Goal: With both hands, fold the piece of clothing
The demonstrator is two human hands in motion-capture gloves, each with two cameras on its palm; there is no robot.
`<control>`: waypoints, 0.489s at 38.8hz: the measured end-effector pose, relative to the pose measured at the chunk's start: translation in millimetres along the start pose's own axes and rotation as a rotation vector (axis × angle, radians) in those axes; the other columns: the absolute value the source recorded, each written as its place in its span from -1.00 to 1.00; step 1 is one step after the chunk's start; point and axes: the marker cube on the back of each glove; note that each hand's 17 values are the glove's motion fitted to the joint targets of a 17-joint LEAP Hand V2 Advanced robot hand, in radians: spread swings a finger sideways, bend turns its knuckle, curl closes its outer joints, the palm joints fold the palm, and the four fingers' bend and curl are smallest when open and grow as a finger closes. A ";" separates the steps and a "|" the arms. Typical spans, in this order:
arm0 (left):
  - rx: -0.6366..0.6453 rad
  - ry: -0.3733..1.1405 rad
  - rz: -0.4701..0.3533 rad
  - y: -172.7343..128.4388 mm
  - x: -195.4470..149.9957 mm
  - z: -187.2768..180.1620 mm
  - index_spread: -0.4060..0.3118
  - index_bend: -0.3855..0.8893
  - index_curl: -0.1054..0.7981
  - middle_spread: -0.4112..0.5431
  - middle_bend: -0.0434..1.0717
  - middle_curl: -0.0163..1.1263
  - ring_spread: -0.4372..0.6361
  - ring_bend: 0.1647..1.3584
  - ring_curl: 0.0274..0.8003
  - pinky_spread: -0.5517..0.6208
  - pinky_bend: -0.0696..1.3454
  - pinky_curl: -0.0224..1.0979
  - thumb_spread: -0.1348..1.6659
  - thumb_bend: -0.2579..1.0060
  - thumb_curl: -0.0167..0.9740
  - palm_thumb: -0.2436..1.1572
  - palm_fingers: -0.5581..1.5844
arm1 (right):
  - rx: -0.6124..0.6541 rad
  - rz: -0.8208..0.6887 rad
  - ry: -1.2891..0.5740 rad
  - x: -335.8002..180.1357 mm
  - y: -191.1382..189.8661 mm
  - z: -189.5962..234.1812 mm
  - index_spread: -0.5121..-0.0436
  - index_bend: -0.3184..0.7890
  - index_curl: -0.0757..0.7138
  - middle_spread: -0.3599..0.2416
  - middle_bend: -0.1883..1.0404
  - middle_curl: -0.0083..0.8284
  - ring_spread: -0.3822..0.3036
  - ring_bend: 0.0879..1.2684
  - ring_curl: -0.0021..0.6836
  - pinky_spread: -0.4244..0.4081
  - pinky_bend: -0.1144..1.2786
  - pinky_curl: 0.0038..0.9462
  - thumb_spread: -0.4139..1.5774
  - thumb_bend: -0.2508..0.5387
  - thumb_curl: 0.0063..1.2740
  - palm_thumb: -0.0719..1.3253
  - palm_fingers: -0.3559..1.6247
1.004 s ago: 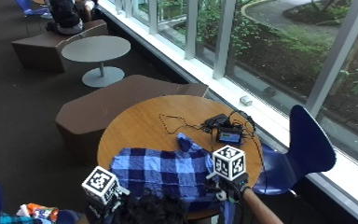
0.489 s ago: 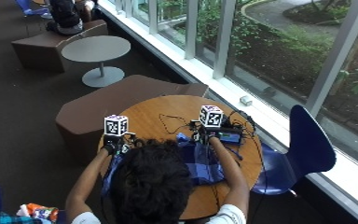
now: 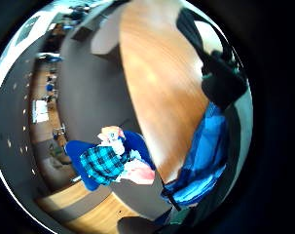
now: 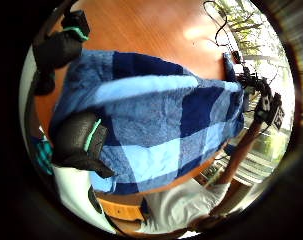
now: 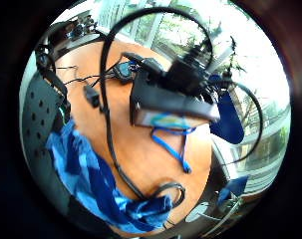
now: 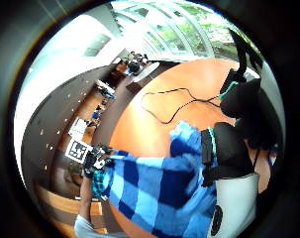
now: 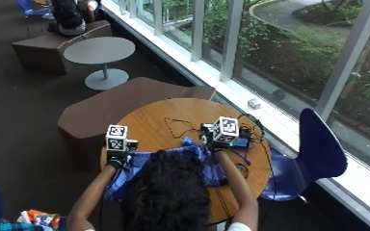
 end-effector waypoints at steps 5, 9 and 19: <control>0.161 -0.032 0.015 11.7 -5.8 13.6 -0.54 -0.10 0.13 -0.68 -0.40 -0.15 -0.77 -0.08 0.04 -0.38 -0.26 -0.15 0.43 -0.65 -0.35 0.20 0.25 | 0.065 0.059 -0.155 18.2 34.2 -1.4 -0.09 -0.11 0.07 -0.51 0.07 0.15 -0.57 0.08 0.30 -0.74 0.10 -0.13 0.32 -0.42 -0.29 0.38 0.57; 0.247 -0.085 0.040 54.5 7.6 28.2 -0.50 -0.14 0.12 -0.65 -0.50 -0.21 -0.71 -0.19 -0.07 -0.31 -0.31 -0.19 0.42 -0.65 -0.36 0.16 0.27 | 0.041 0.147 -0.151 27.2 98.5 -10.3 -0.09 -0.13 0.09 -0.48 0.00 0.13 -0.56 -0.04 0.24 -0.67 0.06 -0.16 0.33 -0.42 -0.27 0.37 0.52; 0.212 -0.070 0.053 79.0 26.8 84.4 -0.42 -0.12 0.13 -0.47 -0.68 -0.25 -0.41 -0.48 -0.16 -0.14 -0.32 -0.16 0.52 -0.67 -0.44 -0.09 0.09 | -0.204 0.368 0.128 50.7 183.0 27.3 0.04 -0.23 0.14 0.06 -0.28 0.04 0.05 -0.46 0.14 0.10 -0.12 -0.17 0.54 -0.49 -0.34 0.11 -0.21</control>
